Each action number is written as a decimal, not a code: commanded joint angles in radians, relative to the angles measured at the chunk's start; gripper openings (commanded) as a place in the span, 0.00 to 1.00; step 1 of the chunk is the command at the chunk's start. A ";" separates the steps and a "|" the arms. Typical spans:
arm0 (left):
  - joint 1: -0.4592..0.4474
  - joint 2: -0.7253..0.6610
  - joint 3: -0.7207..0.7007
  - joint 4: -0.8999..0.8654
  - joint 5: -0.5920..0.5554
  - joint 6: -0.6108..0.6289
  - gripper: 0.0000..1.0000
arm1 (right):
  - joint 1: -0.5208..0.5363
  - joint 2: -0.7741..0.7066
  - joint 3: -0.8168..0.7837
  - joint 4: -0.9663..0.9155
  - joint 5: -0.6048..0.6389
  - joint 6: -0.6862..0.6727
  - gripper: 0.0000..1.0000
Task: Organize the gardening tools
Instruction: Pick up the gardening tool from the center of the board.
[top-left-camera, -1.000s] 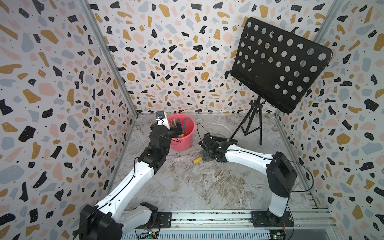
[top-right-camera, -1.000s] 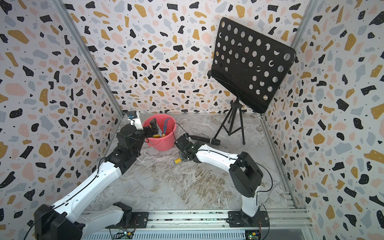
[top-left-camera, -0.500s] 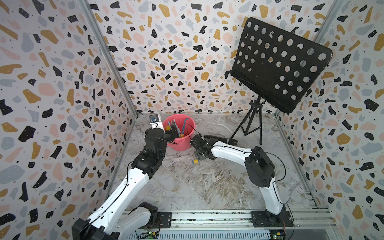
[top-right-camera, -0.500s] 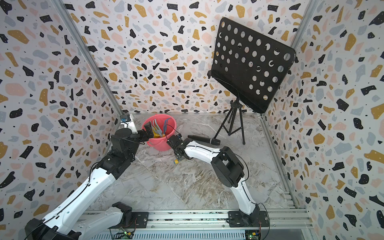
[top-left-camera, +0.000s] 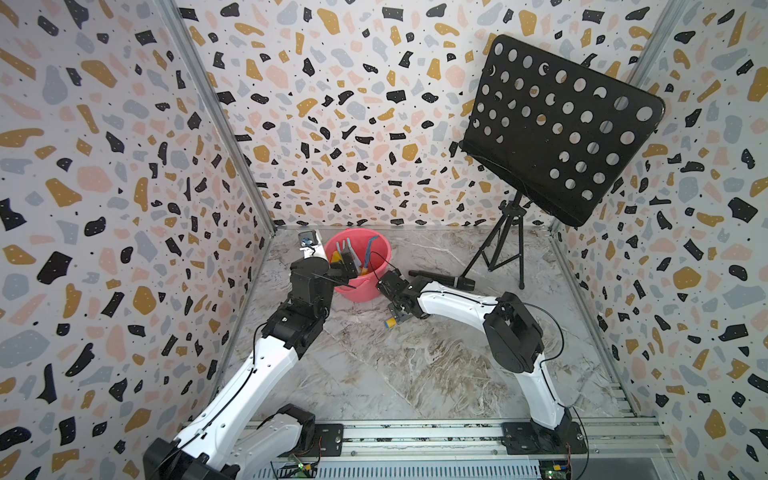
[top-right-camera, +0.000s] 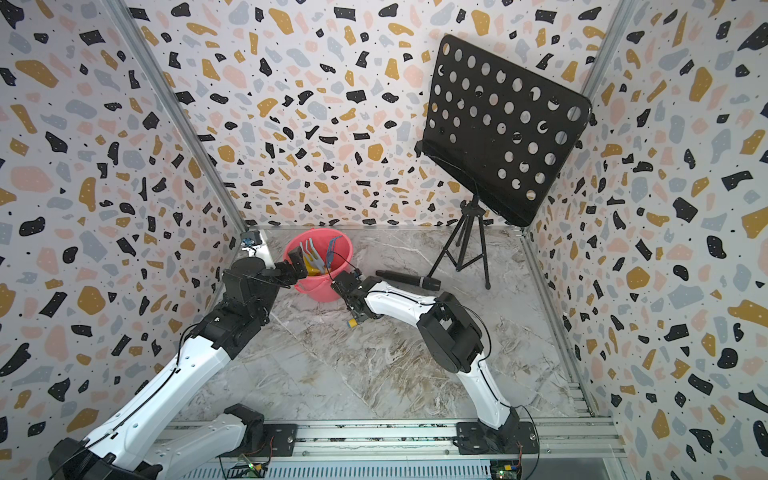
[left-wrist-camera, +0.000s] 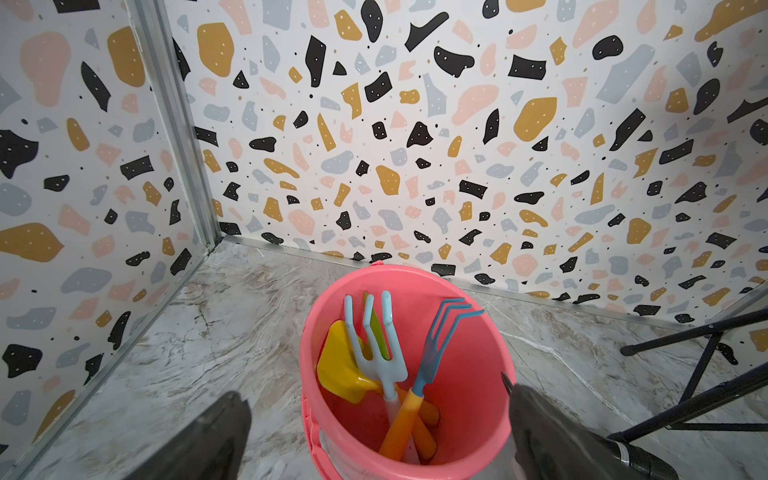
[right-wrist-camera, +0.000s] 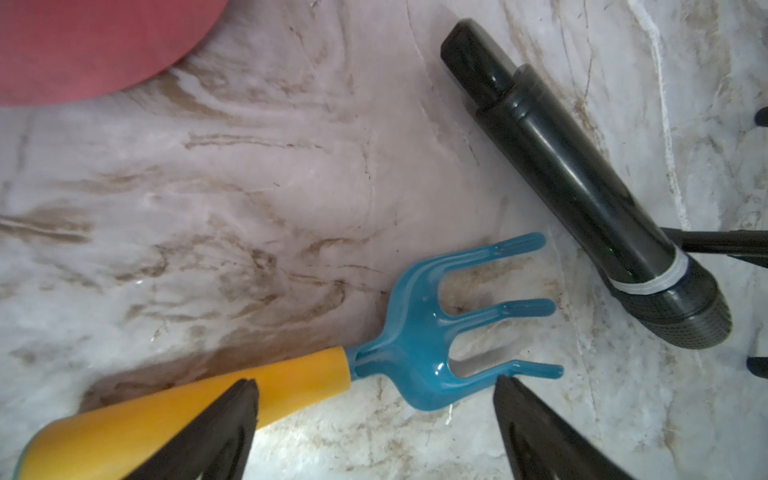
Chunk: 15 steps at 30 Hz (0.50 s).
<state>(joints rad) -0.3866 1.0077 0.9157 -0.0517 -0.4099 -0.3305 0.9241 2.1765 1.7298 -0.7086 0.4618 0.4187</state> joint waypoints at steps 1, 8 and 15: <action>0.010 -0.015 -0.008 0.016 -0.001 -0.018 1.00 | 0.006 0.021 0.043 -0.051 0.018 -0.016 0.94; 0.009 -0.011 -0.005 0.013 0.008 -0.023 0.99 | 0.005 0.038 0.092 -0.044 0.020 -0.016 0.94; 0.009 -0.016 -0.006 0.003 0.006 -0.016 1.00 | 0.007 0.066 0.105 -0.018 0.005 0.017 0.94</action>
<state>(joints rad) -0.3843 1.0077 0.9157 -0.0532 -0.4023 -0.3412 0.9241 2.2318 1.8080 -0.7185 0.4660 0.4149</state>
